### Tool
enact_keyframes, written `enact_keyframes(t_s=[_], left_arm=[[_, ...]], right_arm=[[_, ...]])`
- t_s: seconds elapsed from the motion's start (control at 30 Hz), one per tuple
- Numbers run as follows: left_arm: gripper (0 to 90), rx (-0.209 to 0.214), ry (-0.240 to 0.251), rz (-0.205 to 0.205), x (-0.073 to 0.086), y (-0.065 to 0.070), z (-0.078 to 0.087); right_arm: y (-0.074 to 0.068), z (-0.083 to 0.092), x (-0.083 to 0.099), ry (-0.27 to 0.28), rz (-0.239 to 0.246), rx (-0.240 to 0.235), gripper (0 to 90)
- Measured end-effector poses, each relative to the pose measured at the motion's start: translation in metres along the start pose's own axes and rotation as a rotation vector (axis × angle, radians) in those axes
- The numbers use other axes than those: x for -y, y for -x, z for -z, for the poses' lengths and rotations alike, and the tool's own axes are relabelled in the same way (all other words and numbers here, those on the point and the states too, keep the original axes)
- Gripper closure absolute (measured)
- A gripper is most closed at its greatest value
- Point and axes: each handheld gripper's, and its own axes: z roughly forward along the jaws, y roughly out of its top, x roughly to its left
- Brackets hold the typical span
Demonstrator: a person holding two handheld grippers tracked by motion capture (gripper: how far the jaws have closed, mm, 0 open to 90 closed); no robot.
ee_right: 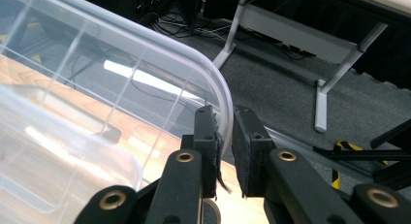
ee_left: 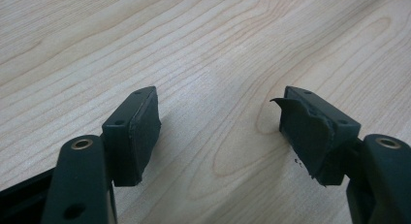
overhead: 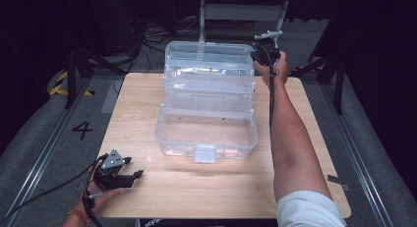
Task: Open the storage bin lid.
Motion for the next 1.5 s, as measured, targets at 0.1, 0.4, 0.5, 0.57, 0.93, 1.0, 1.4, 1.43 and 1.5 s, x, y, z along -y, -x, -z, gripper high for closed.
enact_keyframes(t_s=[0.1, 0.4, 0.5, 0.57, 0.93, 1.0, 1.4, 1.43, 1.5], left_arm=[[31.4, -0.001, 0.001, 0.003, 0.000, 0.000, 0.000], [31.2, -0.002, 0.000, 0.005, 0.000, 0.000, 0.000], [31.2, 0.000, -0.001, 0.010, 0.000, 0.001, 0.000], [31.2, 0.001, -0.001, 0.010, 0.000, 0.001, 0.000], [31.2, -0.001, 0.002, 0.007, 0.000, 0.000, 0.000], [31.2, -0.002, 0.002, 0.005, 0.000, 0.000, 0.000], [31.2, -0.001, 0.004, 0.008, 0.001, 0.001, -0.001], [31.2, -0.001, 0.004, 0.008, 0.001, 0.001, -0.001], [31.2, -0.001, 0.004, 0.008, 0.001, 0.001, -0.001]], right_arm=[[0.002, 0.001, 0.001, 0.010, 0.001, -0.016, 84.5], [0.003, 0.005, 0.002, 0.006, 0.012, -0.015, 85.3], [0.002, 0.006, 0.003, 0.007, 0.012, -0.016, 84.9], [0.002, 0.007, 0.003, 0.011, 0.007, -0.022, 84.8], [-0.001, 0.023, 0.011, 0.018, 0.034, -0.037, 85.2], [-0.001, 0.027, 0.012, 0.025, 0.032, -0.037, 85.2], [-0.005, 0.052, 0.021, 0.051, 0.072, -0.069, 83.5], [-0.006, 0.054, 0.021, 0.050, 0.077, -0.067, 83.3], [-0.006, 0.056, 0.023, 0.046, 0.081, -0.067, 83.1]])
